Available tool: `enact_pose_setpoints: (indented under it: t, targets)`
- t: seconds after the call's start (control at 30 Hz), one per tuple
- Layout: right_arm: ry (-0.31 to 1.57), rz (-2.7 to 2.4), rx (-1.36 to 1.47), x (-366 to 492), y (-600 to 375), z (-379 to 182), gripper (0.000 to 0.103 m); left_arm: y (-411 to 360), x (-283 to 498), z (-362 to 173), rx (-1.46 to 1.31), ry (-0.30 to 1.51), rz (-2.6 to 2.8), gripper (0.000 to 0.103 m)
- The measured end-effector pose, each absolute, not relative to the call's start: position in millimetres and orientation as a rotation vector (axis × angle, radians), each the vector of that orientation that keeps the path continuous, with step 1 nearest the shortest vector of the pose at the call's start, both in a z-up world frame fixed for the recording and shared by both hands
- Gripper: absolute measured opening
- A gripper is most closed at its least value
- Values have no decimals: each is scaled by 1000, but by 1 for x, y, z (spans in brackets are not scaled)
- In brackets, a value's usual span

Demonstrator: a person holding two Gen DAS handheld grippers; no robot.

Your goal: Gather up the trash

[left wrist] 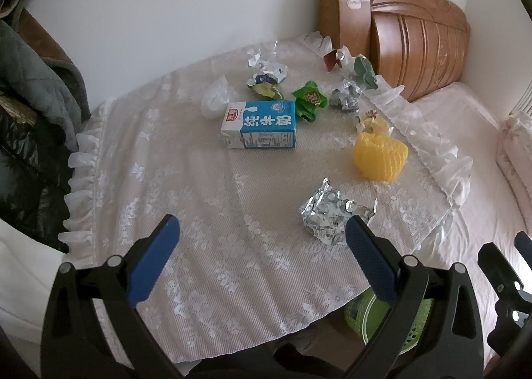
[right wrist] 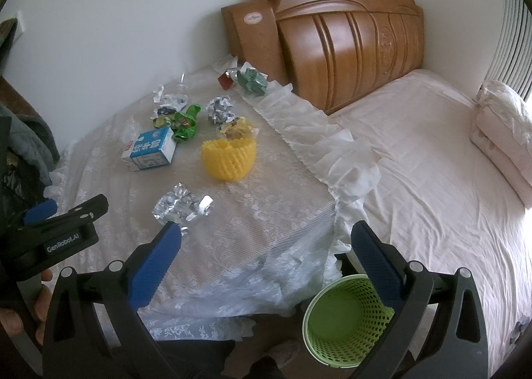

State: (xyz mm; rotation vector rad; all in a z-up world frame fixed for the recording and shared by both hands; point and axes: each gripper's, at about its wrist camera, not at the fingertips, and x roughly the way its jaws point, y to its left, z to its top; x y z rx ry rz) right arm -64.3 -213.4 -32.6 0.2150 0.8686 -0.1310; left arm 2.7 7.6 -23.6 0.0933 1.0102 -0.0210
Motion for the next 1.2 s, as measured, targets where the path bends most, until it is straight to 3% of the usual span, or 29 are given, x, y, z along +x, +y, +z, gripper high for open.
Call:
enact_pose_setpoints:
  t: [0.6,1.2]
  targets:
    - [884,-153,228,-64,-223,-36,101,6,7,-32,93,1034,-75,95]
    - [951,-285,392,-83,-244,-94,101,-47,58,-132,417,1172,-577,95]
